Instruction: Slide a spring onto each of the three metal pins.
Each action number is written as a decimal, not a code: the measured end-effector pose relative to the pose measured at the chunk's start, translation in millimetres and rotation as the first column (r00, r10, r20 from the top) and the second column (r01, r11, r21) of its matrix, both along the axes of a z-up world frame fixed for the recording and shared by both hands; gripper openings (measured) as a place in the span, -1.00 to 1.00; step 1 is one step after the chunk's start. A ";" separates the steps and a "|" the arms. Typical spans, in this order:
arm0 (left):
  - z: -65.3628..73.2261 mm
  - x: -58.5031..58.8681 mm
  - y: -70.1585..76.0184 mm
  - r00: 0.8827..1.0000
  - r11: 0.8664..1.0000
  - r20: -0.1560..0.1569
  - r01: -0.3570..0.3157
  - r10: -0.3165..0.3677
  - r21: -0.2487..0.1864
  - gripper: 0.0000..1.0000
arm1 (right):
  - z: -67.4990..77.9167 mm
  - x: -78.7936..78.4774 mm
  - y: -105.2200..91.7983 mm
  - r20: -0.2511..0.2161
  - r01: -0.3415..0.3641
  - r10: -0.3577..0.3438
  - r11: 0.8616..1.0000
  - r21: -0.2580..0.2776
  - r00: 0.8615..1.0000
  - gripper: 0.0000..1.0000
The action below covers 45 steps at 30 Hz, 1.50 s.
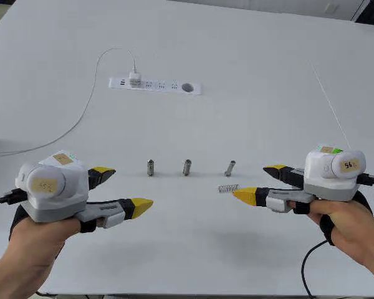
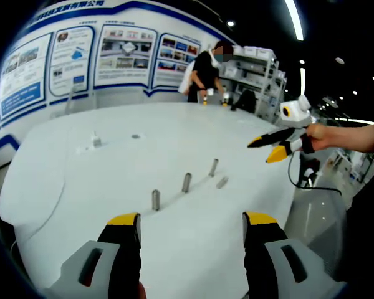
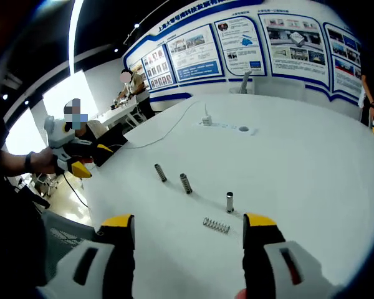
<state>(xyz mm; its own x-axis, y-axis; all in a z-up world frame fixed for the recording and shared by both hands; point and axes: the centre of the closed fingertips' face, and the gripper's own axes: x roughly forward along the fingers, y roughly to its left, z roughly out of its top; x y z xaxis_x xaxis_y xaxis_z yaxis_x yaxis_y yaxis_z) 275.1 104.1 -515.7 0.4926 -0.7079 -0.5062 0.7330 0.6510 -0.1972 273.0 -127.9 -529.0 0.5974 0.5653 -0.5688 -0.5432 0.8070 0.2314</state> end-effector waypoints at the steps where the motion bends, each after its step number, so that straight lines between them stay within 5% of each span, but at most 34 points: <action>1: 0.3 0.8 0.2 1.000 1.000 0.001 0.000 0.000 0.001 0.36 | 0.4 -0.8 -3.6 0.000 0.008 -0.008 1.000 0.001 1.000 0.46; 14: -1.0 7.1 -2.0 1.000 1.000 0.006 0.000 0.000 0.016 0.45 | 10.1 -14.1 -27.8 0.038 0.076 -0.077 0.997 0.017 0.996 0.54; 26: -8.4 4.5 -8.9 1.000 0.999 -0.007 0.017 -0.016 0.033 0.49 | -0.4 -34.1 -29.8 0.012 0.090 -0.091 0.996 0.024 0.996 0.62; 45: -19.0 -5.1 -62.7 0.987 0.984 -0.017 0.162 -0.161 0.070 0.50 | -8.8 -47.5 -40.0 -0.010 0.086 -0.086 0.996 0.015 0.996 0.66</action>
